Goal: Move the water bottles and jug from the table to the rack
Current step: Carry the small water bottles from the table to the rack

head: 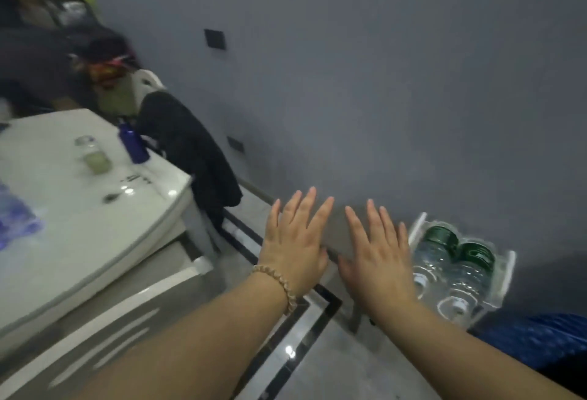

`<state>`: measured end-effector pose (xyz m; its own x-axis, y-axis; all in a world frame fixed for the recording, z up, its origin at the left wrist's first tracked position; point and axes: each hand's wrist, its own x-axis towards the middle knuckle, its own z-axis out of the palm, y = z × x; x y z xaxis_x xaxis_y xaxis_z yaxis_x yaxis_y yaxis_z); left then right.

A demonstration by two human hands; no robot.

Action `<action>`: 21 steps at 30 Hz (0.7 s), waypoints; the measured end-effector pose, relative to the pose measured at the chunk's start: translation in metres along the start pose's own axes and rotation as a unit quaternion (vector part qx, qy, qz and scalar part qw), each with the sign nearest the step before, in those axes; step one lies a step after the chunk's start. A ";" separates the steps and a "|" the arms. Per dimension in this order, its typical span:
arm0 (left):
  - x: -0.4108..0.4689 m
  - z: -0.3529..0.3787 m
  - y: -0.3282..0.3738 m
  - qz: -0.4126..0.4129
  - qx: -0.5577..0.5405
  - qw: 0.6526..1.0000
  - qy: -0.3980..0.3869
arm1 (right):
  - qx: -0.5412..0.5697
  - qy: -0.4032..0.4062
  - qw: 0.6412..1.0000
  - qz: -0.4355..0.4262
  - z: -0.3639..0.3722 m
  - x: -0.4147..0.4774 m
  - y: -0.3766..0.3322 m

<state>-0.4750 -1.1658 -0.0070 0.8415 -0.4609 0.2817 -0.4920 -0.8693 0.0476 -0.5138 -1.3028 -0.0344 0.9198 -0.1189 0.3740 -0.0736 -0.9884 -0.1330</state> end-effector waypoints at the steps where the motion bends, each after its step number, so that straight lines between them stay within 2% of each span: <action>1: -0.018 -0.009 -0.017 -0.012 -0.001 1.000 0.008 | 0.006 -0.009 1.000 -0.009 -0.003 -0.006 -0.022; 10: -0.277 -0.122 -0.227 -0.131 0.048 0.989 0.039 | 0.148 -0.038 0.972 -0.180 -0.031 -0.114 -0.331; 15: -0.373 -0.167 -0.310 -0.220 0.070 0.972 0.042 | 0.180 -0.033 0.949 -0.258 -0.047 -0.151 -0.457; 21: -0.437 -0.196 -0.384 -0.273 0.081 0.957 0.054 | 0.180 -0.044 0.931 -0.314 -0.043 -0.159 -0.559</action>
<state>-0.6972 -0.5953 0.0392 0.9309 0.0841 0.3555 0.0637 -0.9956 0.0687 -0.6359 -0.7359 0.0203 0.7675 0.4957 0.4064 0.6084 -0.7629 -0.2185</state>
